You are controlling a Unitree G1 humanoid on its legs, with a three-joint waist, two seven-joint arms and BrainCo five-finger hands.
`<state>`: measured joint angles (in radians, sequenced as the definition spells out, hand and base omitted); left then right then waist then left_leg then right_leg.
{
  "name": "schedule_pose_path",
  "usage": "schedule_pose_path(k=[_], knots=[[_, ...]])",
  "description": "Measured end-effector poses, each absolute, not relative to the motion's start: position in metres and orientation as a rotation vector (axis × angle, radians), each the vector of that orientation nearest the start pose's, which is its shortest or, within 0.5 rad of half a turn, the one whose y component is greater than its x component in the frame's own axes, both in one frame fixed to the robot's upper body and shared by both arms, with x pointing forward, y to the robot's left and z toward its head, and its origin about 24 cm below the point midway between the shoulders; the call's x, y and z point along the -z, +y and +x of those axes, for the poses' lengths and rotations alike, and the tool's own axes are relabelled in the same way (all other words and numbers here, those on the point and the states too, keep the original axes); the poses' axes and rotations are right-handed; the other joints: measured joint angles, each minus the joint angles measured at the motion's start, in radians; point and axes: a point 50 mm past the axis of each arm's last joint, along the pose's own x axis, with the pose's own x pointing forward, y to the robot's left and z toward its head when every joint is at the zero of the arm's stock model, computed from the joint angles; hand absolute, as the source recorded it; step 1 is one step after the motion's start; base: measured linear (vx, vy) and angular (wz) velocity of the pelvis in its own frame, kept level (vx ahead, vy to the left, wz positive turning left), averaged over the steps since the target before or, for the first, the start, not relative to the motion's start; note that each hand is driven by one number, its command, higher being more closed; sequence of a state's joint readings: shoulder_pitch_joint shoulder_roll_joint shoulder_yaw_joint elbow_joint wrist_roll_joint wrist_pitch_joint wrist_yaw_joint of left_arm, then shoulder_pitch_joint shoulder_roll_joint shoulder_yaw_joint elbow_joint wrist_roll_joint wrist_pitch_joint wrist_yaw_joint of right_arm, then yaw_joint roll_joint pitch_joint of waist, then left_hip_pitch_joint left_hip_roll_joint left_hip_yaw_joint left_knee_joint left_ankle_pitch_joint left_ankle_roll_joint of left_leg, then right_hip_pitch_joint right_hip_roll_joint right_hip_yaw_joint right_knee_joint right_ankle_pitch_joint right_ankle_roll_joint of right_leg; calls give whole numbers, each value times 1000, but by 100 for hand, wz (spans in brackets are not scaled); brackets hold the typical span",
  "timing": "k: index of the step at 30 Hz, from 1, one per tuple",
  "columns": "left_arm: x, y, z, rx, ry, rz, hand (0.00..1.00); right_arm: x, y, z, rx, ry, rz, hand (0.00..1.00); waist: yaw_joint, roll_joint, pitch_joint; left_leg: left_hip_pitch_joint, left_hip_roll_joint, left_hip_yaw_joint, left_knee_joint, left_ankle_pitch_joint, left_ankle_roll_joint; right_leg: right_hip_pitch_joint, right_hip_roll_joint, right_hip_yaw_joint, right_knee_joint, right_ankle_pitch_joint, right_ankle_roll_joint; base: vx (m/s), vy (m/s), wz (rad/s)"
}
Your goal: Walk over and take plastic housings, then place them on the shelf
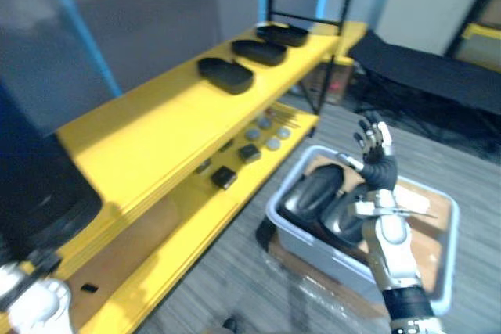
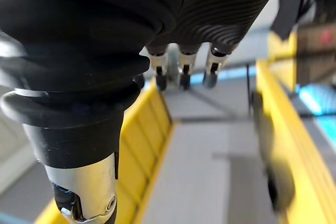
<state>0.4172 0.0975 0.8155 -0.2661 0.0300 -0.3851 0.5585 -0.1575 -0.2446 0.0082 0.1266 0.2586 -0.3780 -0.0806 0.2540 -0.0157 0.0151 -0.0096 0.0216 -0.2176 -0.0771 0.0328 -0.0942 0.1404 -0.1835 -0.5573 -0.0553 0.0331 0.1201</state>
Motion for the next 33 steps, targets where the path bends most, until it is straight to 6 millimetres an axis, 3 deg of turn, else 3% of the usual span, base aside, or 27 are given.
schedule_pose_path(k=[4, 6, 7, 8, 10, 13, 15, 19, 22, 23, 24, 26, 27, 31, 33], knots=[[-113, 344, 43, -1343, -448, 433, 100, -95, -193, 279, 53, -388, 31, 0, 33, -10, -6, -15, -12, -27, -1, 5, 3, 1, -13, -27, 26, -23, 2, 17, 11, 29], [-116, 342, 44, -1333, -491, 394, 100, -94, -194, 279, 49, -373, 29, 0, 30, -15, -11, -36, -20, -26, 5, 3, 9, 5, -23, -64, 34, -31, 5, 48, 7, 64], [-120, 340, 51, -1304, -541, 362, 100, -92, -200, 279, 69, -359, 27, 0, -6, -19, -5, -82, -10, 63, 54, 6, 23, 33, -35, -139, 48, -32, 20, 64, 18, 116], [-122, 338, 55, -1285, -562, 353, 100, -91, -205, 277, 90, -350, 24, 0, -18, -20, -1, -100, -7, 99, 82, 8, 26, 47, -40, -169, 56, -31, 21, 100, 117, 173], [-128, 335, 65, -1233, -606, 337, 100, -84, -218, 272, 160, -310, 2, 0, -18, -14, 9, -133, -20, 121, 135, 10, 33, 77, -60, -194, 101, -31, 21, 84, 182, 114], [-130, 334, 67, -1208, -602, 332, 100, -83, -216, 271, 159, -308, -32, 0, -7, -26, 11, -127, -43, 91, 57, 43, 60, 73, -80, -194, 123, -30, 17, 94, 168, 75], [-128, 336, 66, -1208, -591, 299, 100, -85, -213, 273, 124, -315, -60, 0, 0, -33, 28, -111, -35, 101, 8, 84, 63, 72, -85, -181, 158, -28, 15, 76, 133, 59], [-128, 336, 69, -1199, -594, 292, 100, -85, -210, 273, 56, -310, -180, 0, -1, -24, 40, -109, -43, 41, 0, 95, 65, 71, -91, -117, 230, -27, 12, 102, 116, 49], [-135, 330, 94, -1075, -644, 266, 100, -82, -223, 257, 63, -288, -262, 0, -44, -15, 51, -114, -57, -81, 0, 107, 66, 31, -84, 83, 401, -36, -19, 100, 278, 119], [-141, 328, 105, -1016, -667, 266, 100, -80, -230, 248, 88, -281, -274, 0, -73, -4, 65, -118, -51, -141, -1, 115, 69, 14, -39, 187, 444, -130, -74, -30, 115, 134], [-141, 327, 113, -979, -668, 261, 100, -77, -237, 242, 112, -269, -284, 0, -96, -8, 66, -131, -55, -186, 0, 126, 63, -4, 22, 261, 411, -221, -86, -61, 39, 121], [-139, 327, 117, -965, -661, 253, 100, -79, -245, 237, 129, -284, -304, 0, -102, -36, 88, -136, -83, -191, 4, 143, 43, -27, 40, 270, 352, -247, -112, -77, -67, 48], [-134, 325, 119, -964, -638, 237, 100, -83, -251, 234, 130, -302, -327, 0, -102, -35, 103, -154, -101, -174, 24, 146, 39, -15, 32, 266, 330, -263, -92, -85, -60, 5], [-134, 322, 122, -946, -638, 232, 100, -89, -255, 234, 112, -329, -363, 0, -102, 9, 154, -179, -84, -124, 54, 145, 38, -14, 49, 267, 308, -286, -56, -134, -33, -11], [-138, 320, 122, -939, -660, 241, 100, -93, -254, 235, 112, -360, -365, 0, -102, 5, 169, -197, -81, -95, 55, 140, 37, -4, 48, 257, 264, -325, -29, -160, -56, 0]])
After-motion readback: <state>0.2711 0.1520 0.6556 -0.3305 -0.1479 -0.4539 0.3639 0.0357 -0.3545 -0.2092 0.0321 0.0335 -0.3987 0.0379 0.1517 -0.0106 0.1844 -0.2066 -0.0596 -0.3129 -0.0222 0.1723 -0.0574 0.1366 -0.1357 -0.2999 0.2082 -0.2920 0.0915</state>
